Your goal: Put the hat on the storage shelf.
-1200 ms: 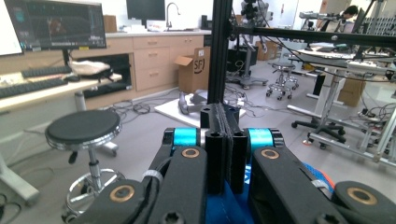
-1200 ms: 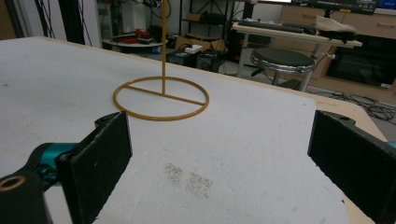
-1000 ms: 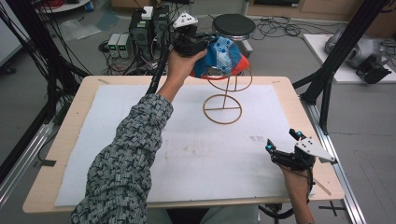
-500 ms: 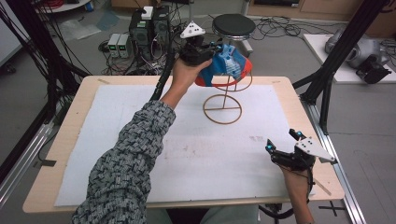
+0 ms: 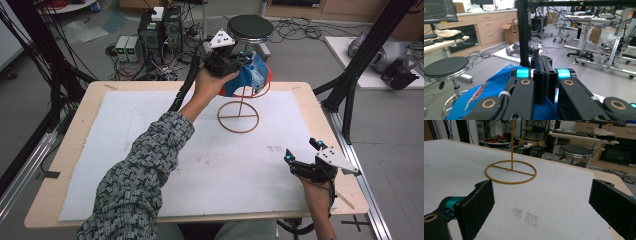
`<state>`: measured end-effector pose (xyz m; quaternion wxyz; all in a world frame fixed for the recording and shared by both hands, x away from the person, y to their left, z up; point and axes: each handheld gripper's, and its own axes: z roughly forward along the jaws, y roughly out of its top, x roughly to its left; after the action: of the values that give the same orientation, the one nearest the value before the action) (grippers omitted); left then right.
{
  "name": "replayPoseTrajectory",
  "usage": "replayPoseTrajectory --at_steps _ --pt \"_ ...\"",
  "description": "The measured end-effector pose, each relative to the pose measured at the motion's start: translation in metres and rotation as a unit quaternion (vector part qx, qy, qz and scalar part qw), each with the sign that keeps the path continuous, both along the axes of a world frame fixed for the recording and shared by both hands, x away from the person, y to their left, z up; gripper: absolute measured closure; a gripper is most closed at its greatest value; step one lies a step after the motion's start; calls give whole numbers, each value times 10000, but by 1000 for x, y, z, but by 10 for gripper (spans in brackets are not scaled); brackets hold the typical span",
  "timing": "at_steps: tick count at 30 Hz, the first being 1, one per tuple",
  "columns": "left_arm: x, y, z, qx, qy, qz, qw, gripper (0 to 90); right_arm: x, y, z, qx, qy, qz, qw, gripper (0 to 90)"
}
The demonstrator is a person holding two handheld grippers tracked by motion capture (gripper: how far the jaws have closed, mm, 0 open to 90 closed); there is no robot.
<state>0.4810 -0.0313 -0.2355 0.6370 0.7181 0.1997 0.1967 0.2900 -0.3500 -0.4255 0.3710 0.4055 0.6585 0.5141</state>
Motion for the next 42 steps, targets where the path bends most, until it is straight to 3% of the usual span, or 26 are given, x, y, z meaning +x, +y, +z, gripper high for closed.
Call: replayPoseTrajectory --at_steps 13,21,26,28,38,42 --pt "-9 -23 -7 174 -61 -220 9996 885 0 0 0 11 10 6 10000 54" --pt "-15 -29 -1 12 -91 -392 9992 884 0 0 0 -5 0 14 10000 54" --pt "-15 -34 -8 272 -175 -341 9989 884 0 0 0 17 3 7 10000 54" --pt "-14 -35 -10 274 -163 -320 9990 884 0 0 0 8 -8 3 10000 54" --pt "-11 -42 -22 704 -403 -309 9962 859 0 -1 0 7 3 10 10000 54" --pt "-9 -41 -27 709 -385 -293 9963 859 0 -2 0 -17 -24 6 10000 54"
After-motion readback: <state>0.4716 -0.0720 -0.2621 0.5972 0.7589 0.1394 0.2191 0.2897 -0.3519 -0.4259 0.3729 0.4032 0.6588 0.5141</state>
